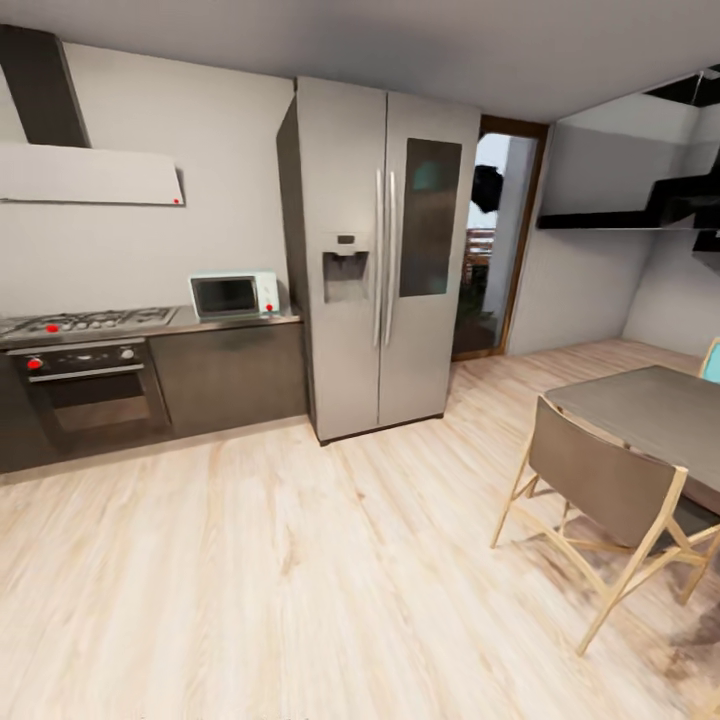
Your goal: Pick up the poster from the kitchen countertop and hang it on one of the wall nails in the kitchen.
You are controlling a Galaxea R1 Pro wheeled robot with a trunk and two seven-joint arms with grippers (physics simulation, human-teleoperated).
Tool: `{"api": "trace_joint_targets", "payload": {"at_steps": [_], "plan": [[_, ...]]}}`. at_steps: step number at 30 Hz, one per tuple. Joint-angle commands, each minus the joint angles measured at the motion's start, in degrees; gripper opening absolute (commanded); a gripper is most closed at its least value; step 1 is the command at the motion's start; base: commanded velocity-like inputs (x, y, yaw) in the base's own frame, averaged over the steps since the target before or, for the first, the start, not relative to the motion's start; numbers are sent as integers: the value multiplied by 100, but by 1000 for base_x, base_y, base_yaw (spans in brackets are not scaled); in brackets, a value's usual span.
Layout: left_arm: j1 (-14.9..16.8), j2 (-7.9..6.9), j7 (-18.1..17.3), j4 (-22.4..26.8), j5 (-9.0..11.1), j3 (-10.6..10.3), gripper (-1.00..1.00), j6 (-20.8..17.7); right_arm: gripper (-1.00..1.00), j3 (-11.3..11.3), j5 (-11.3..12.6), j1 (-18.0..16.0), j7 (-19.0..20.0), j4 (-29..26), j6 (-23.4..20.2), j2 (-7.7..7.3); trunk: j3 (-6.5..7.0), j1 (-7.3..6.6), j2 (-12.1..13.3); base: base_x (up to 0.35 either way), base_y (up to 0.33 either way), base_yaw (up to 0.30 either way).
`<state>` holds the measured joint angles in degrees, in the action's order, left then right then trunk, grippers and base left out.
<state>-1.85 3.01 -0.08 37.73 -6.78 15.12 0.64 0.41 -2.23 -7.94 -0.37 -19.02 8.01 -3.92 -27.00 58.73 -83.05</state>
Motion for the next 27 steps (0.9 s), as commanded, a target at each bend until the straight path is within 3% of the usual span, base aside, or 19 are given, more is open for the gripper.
{"api": "trace_joint_targets", "payload": {"at_steps": [1,6,13,18,20,24,27], "plan": [[0,6,-1,6,-60,23,100,7,100,3,-23,-3,-5,3,18,-2,-4,0,-3,0,286,268],[0,10,-1,6,-60,26,100,13,100,13,-23,-1,-13,4,21,2,-4,0,-3,0,177,281],[0,8,-1,9,-60,26,100,16,100,292,-23,-3,-183,4,21,-2,-4,0,-3,0,8,287],[0,10,-1,13,-60,26,100,15,100,332,-17,-3,-300,11,-4,-3,-6,0,-3,0,-177,214],[0,11,-1,14,-64,26,100,15,100,365,-18,1,-317,270,-10,-8,-6,0,-3,0,-272,43],[0,14,-1,15,-65,26,100,15,100,616,-152,-1,-327,510,3,-13,-7,0,-3,0,-286,15],[0,11,-1,15,-64,26,100,15,100,671,-185,-1,-335,543,7,-8,-7,0,-3,0,-291,21]]}}
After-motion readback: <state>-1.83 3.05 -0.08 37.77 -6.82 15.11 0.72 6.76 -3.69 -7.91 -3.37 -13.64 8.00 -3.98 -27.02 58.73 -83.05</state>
